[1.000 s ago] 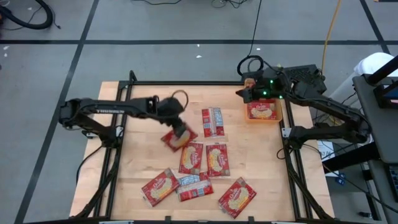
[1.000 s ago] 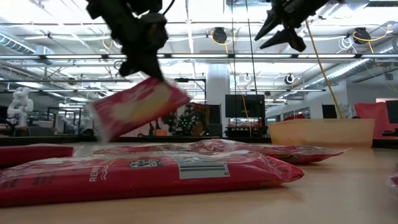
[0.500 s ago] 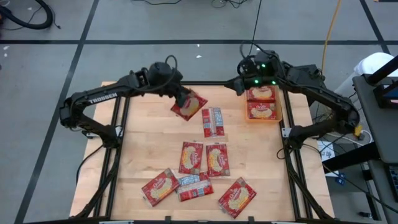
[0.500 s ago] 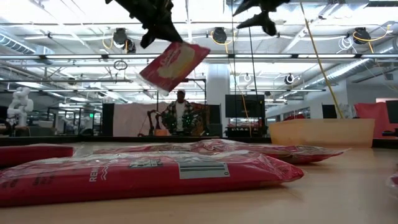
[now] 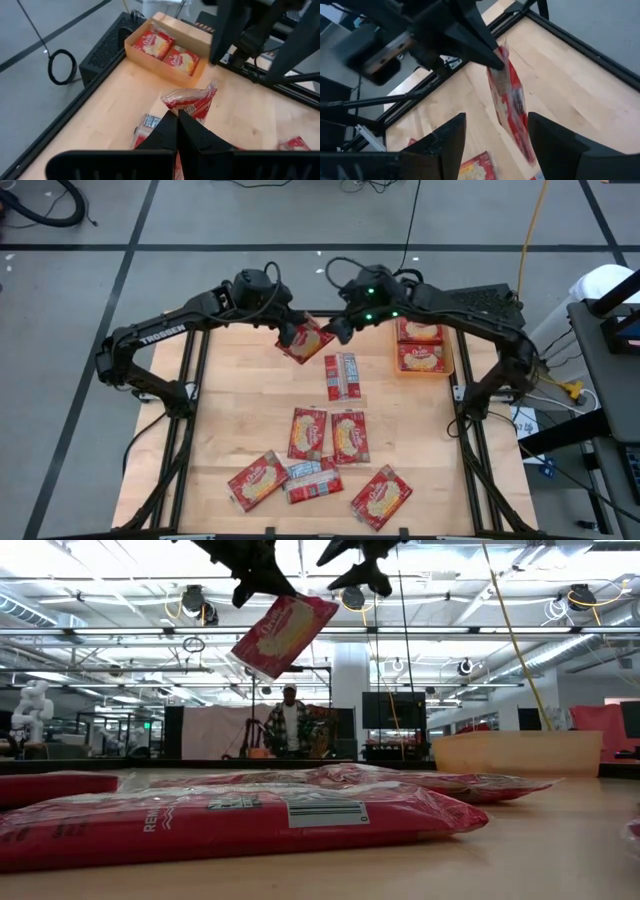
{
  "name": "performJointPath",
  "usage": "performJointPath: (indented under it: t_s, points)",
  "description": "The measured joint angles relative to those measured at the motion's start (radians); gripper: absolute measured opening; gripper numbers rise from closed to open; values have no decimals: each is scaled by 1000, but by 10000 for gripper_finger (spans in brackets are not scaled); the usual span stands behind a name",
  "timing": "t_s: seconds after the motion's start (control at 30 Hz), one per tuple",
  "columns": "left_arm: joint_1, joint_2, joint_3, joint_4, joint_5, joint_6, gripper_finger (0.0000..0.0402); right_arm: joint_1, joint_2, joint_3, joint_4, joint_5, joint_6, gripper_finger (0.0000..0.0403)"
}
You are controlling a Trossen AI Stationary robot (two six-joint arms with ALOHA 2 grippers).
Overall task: Sort popcorn bags into baskets
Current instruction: Put the red popcorn bag into the orange bin
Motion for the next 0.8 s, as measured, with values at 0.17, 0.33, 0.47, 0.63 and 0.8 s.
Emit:
performJointPath:
  t_s: [0.17,0.33,0.47,0.63,0.8]
  points:
    - [0,0,0,0,40,52,1,25,51,1,-1,4,26,205]
    - [0,0,0,0,72,85,1,54,85,1,6,91,-59,205]
    - [0,0,0,0,92,98,1,60,97,1,14,105,-104,186]
    - [-1,0,0,1,93,102,2,59,119,1,14,103,-130,117]
    - [-1,0,0,0,92,92,16,60,128,1,13,101,-129,22]
